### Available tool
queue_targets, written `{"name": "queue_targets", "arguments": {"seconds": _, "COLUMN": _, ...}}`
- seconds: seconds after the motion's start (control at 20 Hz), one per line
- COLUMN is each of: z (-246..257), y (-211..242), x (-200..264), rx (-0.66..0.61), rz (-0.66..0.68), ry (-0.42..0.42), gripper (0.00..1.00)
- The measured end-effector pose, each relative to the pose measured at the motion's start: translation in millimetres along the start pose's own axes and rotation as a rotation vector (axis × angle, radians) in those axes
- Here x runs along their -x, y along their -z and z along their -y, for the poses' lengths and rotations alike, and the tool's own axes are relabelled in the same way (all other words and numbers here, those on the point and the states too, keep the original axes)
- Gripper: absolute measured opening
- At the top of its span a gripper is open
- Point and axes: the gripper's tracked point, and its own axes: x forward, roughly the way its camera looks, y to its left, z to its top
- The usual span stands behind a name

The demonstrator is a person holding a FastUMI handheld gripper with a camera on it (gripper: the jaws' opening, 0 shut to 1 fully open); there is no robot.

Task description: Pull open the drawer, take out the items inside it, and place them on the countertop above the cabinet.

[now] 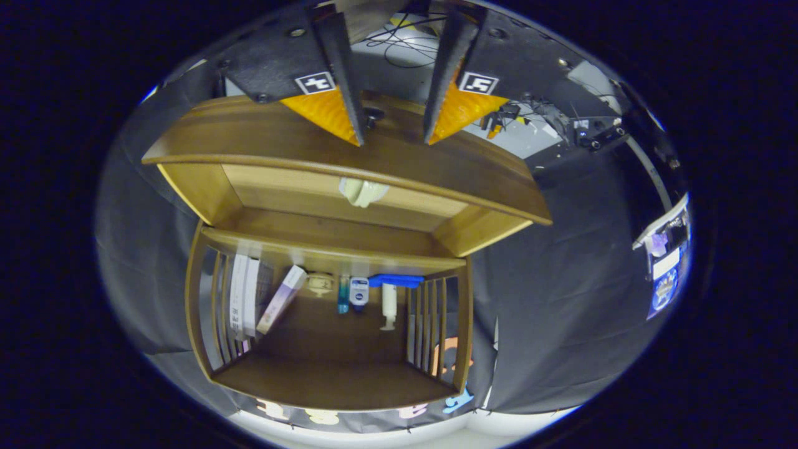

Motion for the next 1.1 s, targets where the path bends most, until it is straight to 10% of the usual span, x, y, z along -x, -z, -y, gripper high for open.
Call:
{"name": "queue_targets", "arguments": {"seconds": 0.2, "z": -15, "y": -45, "x": -2, "rx": -0.039, "rz": 0.002, "ry": -0.086, "gripper": 0.73}}
{"name": "queue_targets", "arguments": {"seconds": 1.1, "z": 37, "y": -33, "x": -138, "rx": -0.203, "rz": -0.516, "ry": 0.029, "gripper": 0.69}}
